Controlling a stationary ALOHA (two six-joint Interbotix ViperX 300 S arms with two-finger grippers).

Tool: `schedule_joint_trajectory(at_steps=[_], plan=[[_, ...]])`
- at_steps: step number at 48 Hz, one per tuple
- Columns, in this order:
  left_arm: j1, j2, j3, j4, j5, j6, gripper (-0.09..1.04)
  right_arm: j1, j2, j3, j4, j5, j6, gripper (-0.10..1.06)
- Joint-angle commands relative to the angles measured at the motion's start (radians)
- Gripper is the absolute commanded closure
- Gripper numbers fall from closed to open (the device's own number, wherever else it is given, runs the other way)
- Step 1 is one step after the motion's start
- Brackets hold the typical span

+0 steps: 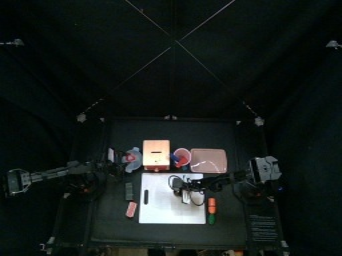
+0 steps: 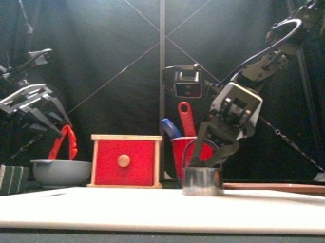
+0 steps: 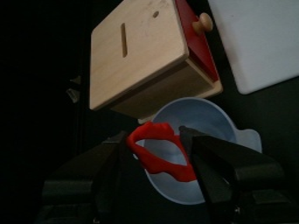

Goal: Get the cutter from the drawer then cut the dough then place the extra dough in the bowl
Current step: Place the extra dough in the bowl

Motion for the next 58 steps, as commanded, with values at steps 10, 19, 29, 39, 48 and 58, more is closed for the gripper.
schedule_joint_trajectory(at_steps=[10,19,29,39,48,58], plan=[[-0.008,0.002,-0.018,-0.002,0.015,0.029,0.07,-0.003,0.002,-0.002,0.003,0.008,0.003,0.28],[-0.021,0.002,-0.018,0.012,0.048,0.031,0.07,-0.005,0.002,-0.002,0.003,0.008,0.003,0.28],[-0.034,0.003,-0.020,0.038,0.080,0.031,0.07,-0.005,0.003,-0.002,0.003,0.009,0.003,0.28],[-0.040,0.003,-0.023,0.048,0.075,0.031,0.07,-0.006,0.005,-0.005,0.003,0.008,0.005,0.28],[-0.041,0.002,-0.025,0.069,0.074,0.031,0.07,-0.006,0.006,-0.006,0.005,0.008,0.005,0.28],[-0.043,0.002,-0.032,0.092,0.074,0.031,0.07,-0.006,0.012,-0.009,0.005,0.008,0.005,0.28]])
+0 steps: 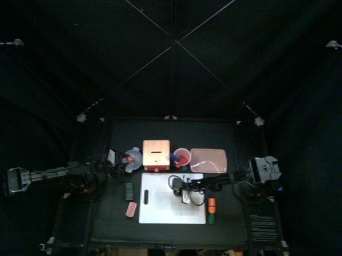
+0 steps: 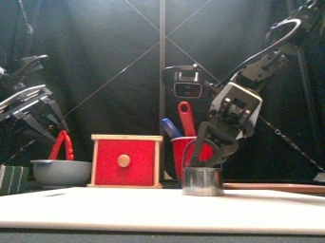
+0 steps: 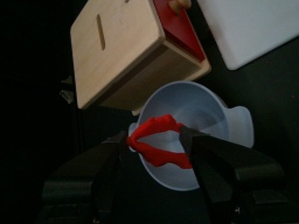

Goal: Get the cutter from the drawer then cut the dough then place the extra dough in the bowl
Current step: Place the extra dough in the bowl

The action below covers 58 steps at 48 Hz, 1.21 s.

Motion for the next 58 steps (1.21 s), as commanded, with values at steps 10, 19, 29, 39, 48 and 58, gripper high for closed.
schedule_joint_trajectory(at_steps=[10,19,29,39,48,58], plan=[[-0.002,0.002,-0.035,0.018,-0.008,0.000,0.07,-0.003,0.011,-0.003,0.006,0.006,0.003,0.28],[-0.002,0.003,-0.037,0.018,-0.006,0.000,0.07,-0.003,0.011,-0.003,0.005,0.005,0.003,0.28],[-0.002,0.002,-0.037,0.018,-0.005,0.000,0.07,-0.003,0.015,-0.003,0.005,0.005,0.003,0.28],[-0.002,0.002,-0.037,0.018,-0.005,0.000,0.07,-0.003,0.015,-0.003,0.005,0.005,0.003,0.28],[-0.002,0.002,-0.037,0.018,-0.003,0.000,0.07,-0.003,0.015,-0.003,0.005,0.005,0.003,0.28],[-0.002,0.002,-0.037,0.018,0.000,0.000,0.07,-0.003,0.015,-0.005,0.006,0.006,0.003,0.28]])
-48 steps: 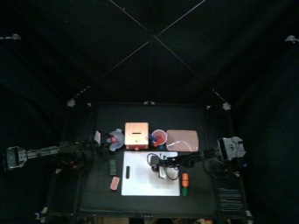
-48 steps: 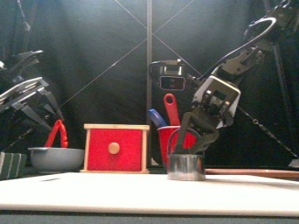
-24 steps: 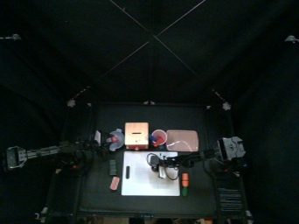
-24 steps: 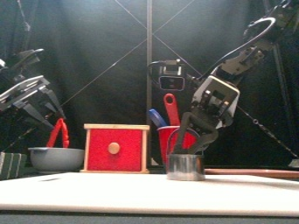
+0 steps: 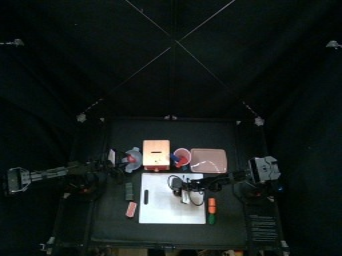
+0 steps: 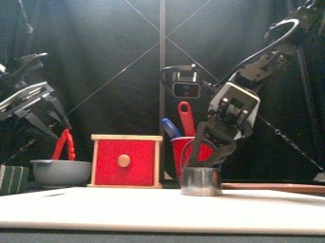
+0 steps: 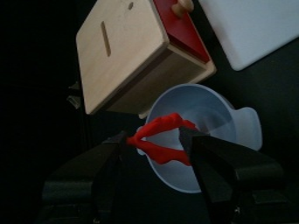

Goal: Get the cutter from the drawer then cut the dough then place the extra dough in the bowl
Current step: Place the extra dough in the bowl

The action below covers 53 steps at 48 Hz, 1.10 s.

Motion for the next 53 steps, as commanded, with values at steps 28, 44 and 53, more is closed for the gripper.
schedule_joint_trajectory(at_steps=[28,44,53], plan=[[-0.002,0.002,-0.025,-0.034,-0.009,-0.008,0.08,-0.003,0.009,-0.002,0.002,0.005,0.003,0.28],[-0.061,0.002,-0.012,-0.505,-0.106,-0.002,0.08,-0.002,0.002,-0.008,-0.002,0.005,0.000,0.28],[-0.075,0.002,0.014,-0.545,-0.107,-0.002,0.08,-0.002,0.002,-0.009,-0.003,0.005,0.000,0.28]])
